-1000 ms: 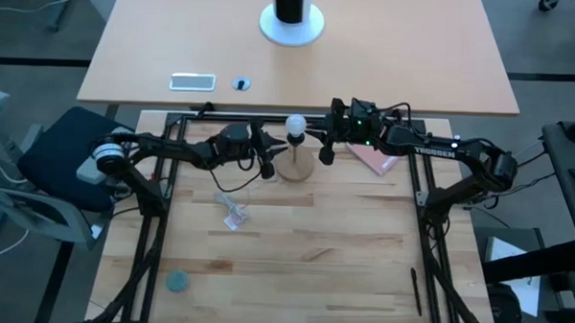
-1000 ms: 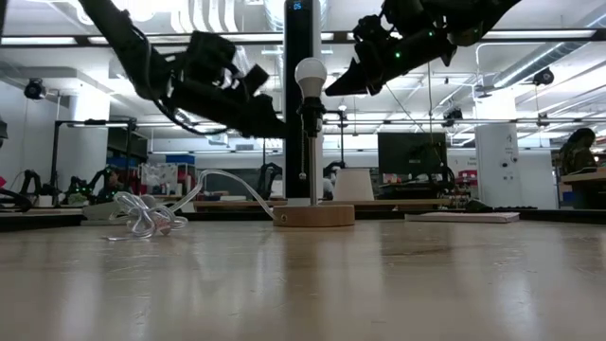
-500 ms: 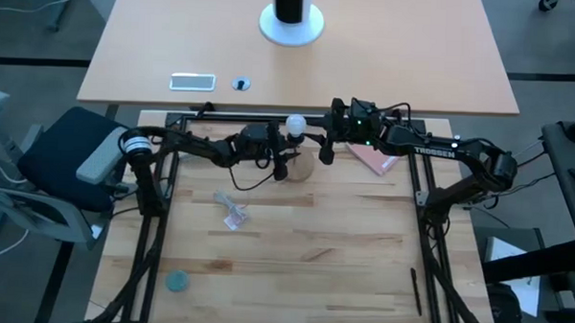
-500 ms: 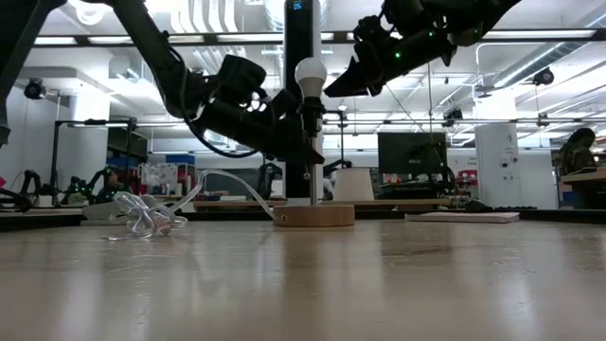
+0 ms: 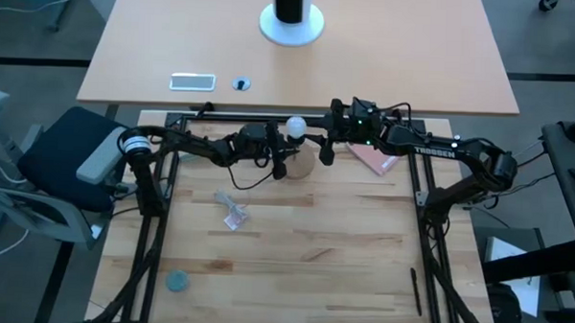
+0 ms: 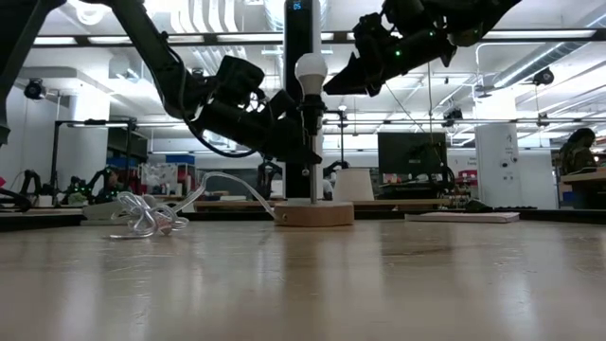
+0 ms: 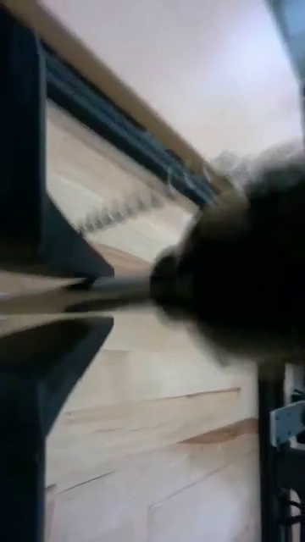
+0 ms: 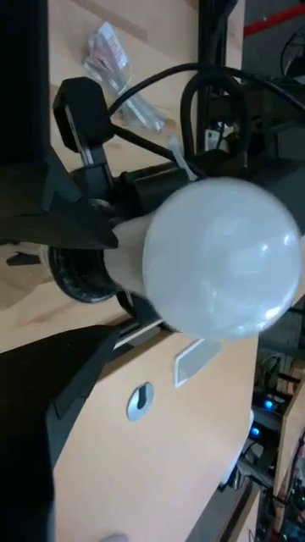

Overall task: Screw lightbulb
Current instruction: Insert the lightbulb on the desk lamp

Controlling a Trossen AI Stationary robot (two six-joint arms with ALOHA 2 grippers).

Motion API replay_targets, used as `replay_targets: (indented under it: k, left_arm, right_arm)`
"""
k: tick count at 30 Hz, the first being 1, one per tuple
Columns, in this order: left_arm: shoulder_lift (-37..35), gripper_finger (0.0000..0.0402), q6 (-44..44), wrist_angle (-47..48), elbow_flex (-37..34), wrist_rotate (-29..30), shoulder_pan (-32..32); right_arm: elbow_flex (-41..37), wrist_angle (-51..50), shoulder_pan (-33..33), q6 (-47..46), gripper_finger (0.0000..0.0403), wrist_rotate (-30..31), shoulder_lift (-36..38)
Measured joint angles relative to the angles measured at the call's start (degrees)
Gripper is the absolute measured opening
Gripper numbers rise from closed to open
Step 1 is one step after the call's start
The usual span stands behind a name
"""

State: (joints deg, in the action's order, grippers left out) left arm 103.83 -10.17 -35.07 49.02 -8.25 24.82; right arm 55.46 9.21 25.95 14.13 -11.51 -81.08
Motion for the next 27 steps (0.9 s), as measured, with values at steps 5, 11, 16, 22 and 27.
replay_targets:
  k: [5, 11, 16, 22, 27]
  left_arm:
    - [-0.02, 0.0189, 1.38, 1.23, -0.03, 0.23, 0.13]
    - [-3.91, 0.0236, 0.20, 10.71, -0.05, 0.51, 0.13]
    - [-11.38, 0.0235, -1.22, 23.56, -0.03, 4.50, 0.14]
    - [-22.55, 0.0205, -3.12, 32.65, -0.10, 5.64, 0.22]
    - [-28.58, 0.0111, -7.09, 24.10, -0.01, 5.81, 0.17]
  right_arm:
    - [0.00, -0.19, -0.02, 0.01, 0.0160, 0.04, 0.00]
    - [0.00, -5.03, 0.11, 2.07, 0.0154, 6.05, 0.83]
    - [0.00, -7.62, 1.31, 2.29, 0.0147, 7.53, 2.04]
    - [0.00, -4.31, 2.03, 2.28, 0.0125, 7.27, 2.47]
    - [0.26, -1.40, 1.71, 3.42, 0.0056, 6.45, 2.45]
